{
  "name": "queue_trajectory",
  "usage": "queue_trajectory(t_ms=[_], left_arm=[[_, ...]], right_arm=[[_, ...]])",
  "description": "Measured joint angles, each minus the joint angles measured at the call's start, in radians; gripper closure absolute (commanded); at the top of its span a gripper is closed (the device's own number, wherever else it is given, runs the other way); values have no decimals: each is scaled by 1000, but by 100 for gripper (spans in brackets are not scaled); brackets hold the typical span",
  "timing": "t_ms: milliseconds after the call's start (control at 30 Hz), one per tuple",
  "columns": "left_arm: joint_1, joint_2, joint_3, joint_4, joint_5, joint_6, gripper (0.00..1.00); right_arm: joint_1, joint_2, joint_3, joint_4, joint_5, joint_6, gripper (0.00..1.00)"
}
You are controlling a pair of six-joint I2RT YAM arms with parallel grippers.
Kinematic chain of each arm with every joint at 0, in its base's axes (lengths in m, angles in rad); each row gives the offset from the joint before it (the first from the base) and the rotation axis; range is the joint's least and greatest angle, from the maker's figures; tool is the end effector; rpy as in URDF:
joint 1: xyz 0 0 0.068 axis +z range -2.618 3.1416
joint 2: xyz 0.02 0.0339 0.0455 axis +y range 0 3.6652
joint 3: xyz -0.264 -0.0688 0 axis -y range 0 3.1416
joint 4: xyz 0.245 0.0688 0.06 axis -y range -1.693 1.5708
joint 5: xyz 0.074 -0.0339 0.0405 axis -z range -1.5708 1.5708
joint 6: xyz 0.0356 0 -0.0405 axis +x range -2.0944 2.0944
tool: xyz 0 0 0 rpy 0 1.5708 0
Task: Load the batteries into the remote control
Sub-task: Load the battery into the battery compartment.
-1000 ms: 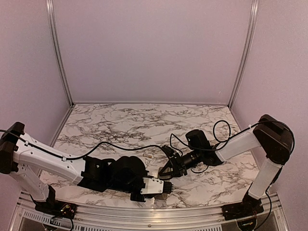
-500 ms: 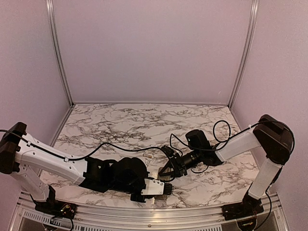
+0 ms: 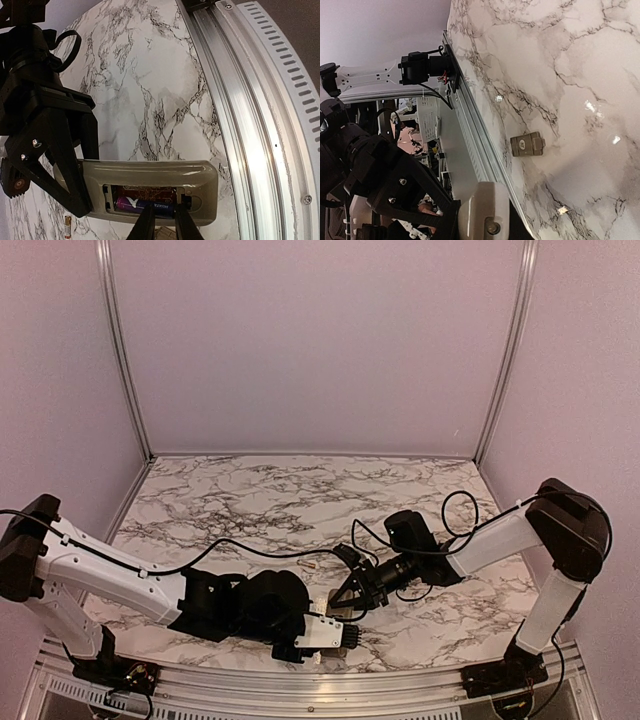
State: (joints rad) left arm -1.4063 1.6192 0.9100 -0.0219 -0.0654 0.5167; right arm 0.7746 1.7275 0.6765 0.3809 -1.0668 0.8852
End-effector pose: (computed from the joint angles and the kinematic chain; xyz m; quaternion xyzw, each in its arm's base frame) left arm 0.0579 -0.3343 0.1900 0.7408 0.5332 -0.1483 0.3806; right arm 0.1972 0.2366 0.1348 0.1781 -0.7863 -0.5855 0.0848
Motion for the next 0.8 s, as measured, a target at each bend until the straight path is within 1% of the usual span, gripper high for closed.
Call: queue_trajectory(t_ms=[233, 533, 600, 800], left_arm=[[0, 37, 35, -33, -11, -5, 90], [8, 78, 88, -102, -14, -23, 91], [10, 78, 92, -116, -14, -31, 91], [16, 76, 93, -137, -23, -55, 84]], right_arm=[[1, 0, 0, -1, 16, 0, 100], [1, -1, 0, -9, 43, -7, 100], [2, -1, 0, -10, 47, -8, 100], [2, -1, 0, -18, 56, -22, 100]])
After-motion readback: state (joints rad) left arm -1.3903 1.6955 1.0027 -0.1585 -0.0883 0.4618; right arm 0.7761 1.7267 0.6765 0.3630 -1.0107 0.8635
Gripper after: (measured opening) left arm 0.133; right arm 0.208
